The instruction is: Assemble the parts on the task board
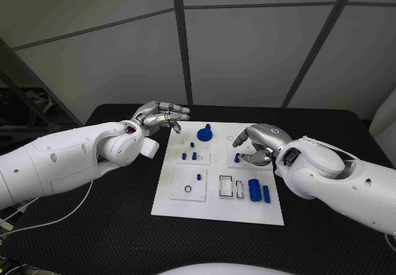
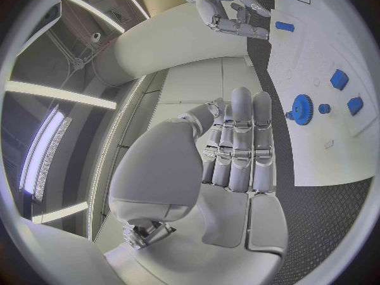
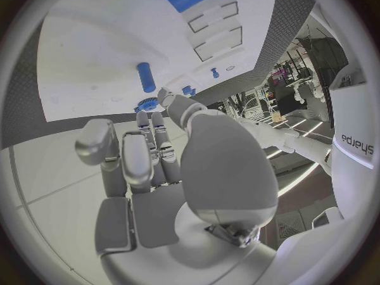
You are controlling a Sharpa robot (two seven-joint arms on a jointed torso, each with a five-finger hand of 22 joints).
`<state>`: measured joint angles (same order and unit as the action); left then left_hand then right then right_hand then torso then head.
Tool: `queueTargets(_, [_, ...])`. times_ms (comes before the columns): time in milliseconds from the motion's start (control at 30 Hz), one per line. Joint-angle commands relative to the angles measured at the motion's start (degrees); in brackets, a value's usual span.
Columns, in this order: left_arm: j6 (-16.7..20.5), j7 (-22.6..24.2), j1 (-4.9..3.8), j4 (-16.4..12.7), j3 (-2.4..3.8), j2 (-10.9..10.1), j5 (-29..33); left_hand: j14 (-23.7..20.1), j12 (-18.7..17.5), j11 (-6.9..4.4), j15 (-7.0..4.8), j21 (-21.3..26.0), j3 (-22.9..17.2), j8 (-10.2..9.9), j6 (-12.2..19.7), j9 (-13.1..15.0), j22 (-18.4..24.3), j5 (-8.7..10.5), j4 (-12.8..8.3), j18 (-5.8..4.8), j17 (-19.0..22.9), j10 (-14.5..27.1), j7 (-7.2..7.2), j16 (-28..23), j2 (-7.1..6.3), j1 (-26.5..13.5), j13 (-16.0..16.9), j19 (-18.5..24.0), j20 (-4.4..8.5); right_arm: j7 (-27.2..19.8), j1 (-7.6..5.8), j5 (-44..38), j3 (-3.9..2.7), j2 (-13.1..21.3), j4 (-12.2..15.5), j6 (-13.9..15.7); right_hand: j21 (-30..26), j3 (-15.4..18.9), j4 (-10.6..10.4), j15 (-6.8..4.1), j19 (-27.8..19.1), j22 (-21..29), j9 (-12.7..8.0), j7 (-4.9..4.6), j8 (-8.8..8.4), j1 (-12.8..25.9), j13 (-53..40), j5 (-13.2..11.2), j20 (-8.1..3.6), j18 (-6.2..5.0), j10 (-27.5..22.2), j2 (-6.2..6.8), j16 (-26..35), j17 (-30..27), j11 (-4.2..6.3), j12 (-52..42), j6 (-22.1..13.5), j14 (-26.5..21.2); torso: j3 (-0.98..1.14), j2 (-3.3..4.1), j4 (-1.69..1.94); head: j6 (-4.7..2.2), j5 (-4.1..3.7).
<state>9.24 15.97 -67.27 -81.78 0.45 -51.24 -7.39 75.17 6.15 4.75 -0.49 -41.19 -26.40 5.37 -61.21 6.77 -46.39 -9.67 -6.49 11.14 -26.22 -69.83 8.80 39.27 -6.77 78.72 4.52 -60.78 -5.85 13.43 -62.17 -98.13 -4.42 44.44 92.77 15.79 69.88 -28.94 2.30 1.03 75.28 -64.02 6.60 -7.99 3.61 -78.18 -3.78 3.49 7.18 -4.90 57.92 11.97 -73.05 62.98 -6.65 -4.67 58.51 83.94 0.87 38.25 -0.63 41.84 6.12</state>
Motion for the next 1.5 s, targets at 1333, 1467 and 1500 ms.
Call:
queueTargets(1333, [-0.43,-0.03,-0.06,-0.11,0.02,-0.24,0.20,0.01,-0.37,0.23,0.34,0.30,0.32,-0.26,0.27,-0.06,0.08,0.30,-0.05,-0.68,0.06,0.31,0.31,-0.32,-0.04,-0.36,0.07,0.46,0.09,2.55,-0.21,-3.63,-0.03,-3.46,-3.73,-3.38,6.01,-3.86,-0.15,-2.98,4.85,-7.82,0.78,1.48,2.11,-2.64,-1.77,-0.14,-2.80,0.64,15.32,-5.54,-3.70,4.10,4.02,-2.84,8.11,1.88,0.04,0.01,-0.03,0.81,-0.01])
queueTargets(1467, [-0.46,-0.04,-0.06,-0.07,0.02,-0.25,0.20,0.02,-0.36,0.23,0.35,0.32,0.30,-0.26,0.25,-0.05,0.09,0.28,-0.05,-0.67,0.07,0.31,0.31,-0.35,0.04,-0.33,0.08,0.46,0.09,2.00,-0.20,-4.00,-0.04,-2.50,-1.97,-0.43,6.42,-4.09,0.38,-3.03,5.10,-8.32,0.91,1.49,1.99,-2.86,-1.92,0.51,-2.91,0.75,15.64,-5.58,-3.87,4.31,4.04,-2.60,8.27,1.94,0.09,-0.05,-0.03,0.89,0.08])
queueTargets(1500, [-0.46,-0.04,-0.05,-0.06,0.02,-0.26,0.20,0.02,-0.37,0.23,0.34,0.33,0.28,-0.26,0.24,-0.05,0.09,0.26,-0.07,-0.67,0.07,0.31,0.31,-0.36,0.08,-0.29,0.08,0.45,0.09,1.88,-0.20,-3.99,-0.05,-2.09,-1.28,0.15,6.46,-4.08,0.43,-3.03,5.12,-8.38,0.92,1.48,1.96,-2.82,-1.93,0.59,-2.91,0.76,15.65,-5.52,-3.89,4.34,4.03,-2.55,8.28,1.94,0.08,-0.07,-0.03,0.92,0.09])
